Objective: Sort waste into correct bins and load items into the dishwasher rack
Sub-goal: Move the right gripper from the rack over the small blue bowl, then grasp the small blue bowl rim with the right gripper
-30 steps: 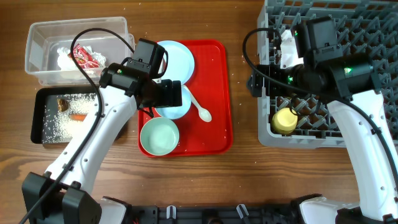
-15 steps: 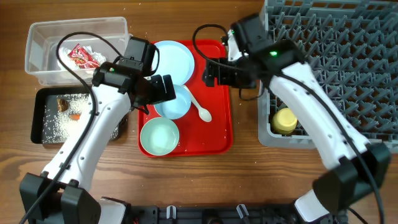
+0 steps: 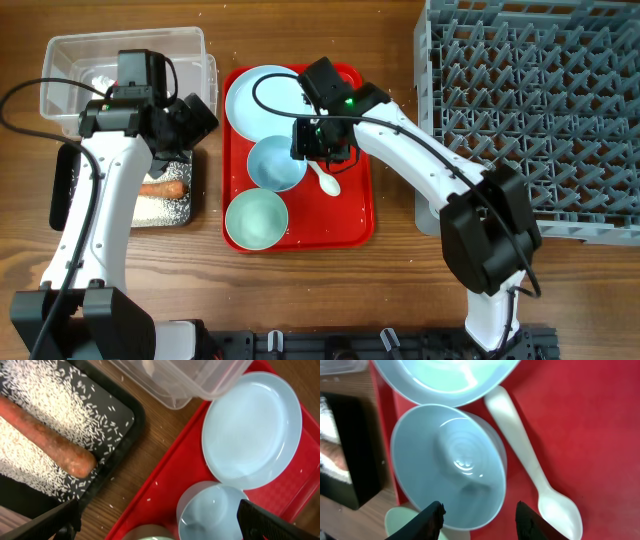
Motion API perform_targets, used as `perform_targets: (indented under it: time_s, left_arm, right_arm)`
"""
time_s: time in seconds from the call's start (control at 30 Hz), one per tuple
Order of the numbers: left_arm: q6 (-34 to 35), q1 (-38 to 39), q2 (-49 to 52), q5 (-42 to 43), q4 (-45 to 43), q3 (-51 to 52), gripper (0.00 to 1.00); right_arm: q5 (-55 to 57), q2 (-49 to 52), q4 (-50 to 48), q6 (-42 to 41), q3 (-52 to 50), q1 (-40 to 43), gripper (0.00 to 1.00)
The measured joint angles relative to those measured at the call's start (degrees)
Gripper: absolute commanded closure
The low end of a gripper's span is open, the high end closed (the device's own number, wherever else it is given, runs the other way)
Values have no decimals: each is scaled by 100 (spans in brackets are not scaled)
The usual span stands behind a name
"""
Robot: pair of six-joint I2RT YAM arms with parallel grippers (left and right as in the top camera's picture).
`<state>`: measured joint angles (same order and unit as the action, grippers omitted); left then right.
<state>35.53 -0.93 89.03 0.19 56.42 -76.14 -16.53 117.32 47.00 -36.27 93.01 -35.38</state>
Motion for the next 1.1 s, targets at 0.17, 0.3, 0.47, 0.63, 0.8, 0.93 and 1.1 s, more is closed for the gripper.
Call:
perform_targets:
  time_s: [0.17, 0.3, 0.47, 0.63, 0.8, 0.93, 1.1]
  left_arm:
    - [39, -48, 7, -166, -103, 2, 0]
    - [39, -50, 173, -205, -125, 2, 0]
    - [42, -74, 415, -247, -385, 7, 0]
    - [42, -238, 444, -251, -442, 7, 0]
    - [42, -339, 446, -254, -459, 7, 0]
    - [42, -339, 446, -424, -566, 7, 0]
    - [42, -339, 562, -623, -699, 7, 0]
  right_arm:
    - [20, 90, -22, -188, 0, -33, 59]
    - [138, 170, -107, -317, 0, -181, 59]
    - [317, 470, -118, -468, 0, -422, 59]
    - [461, 527, -127, -494, 0, -433, 55]
    - [573, 511, 33, -546, 0, -433, 36]
    - [813, 120, 236, -555, 0, -433, 32]
    - [1025, -293, 520, -592, 2, -433, 34]
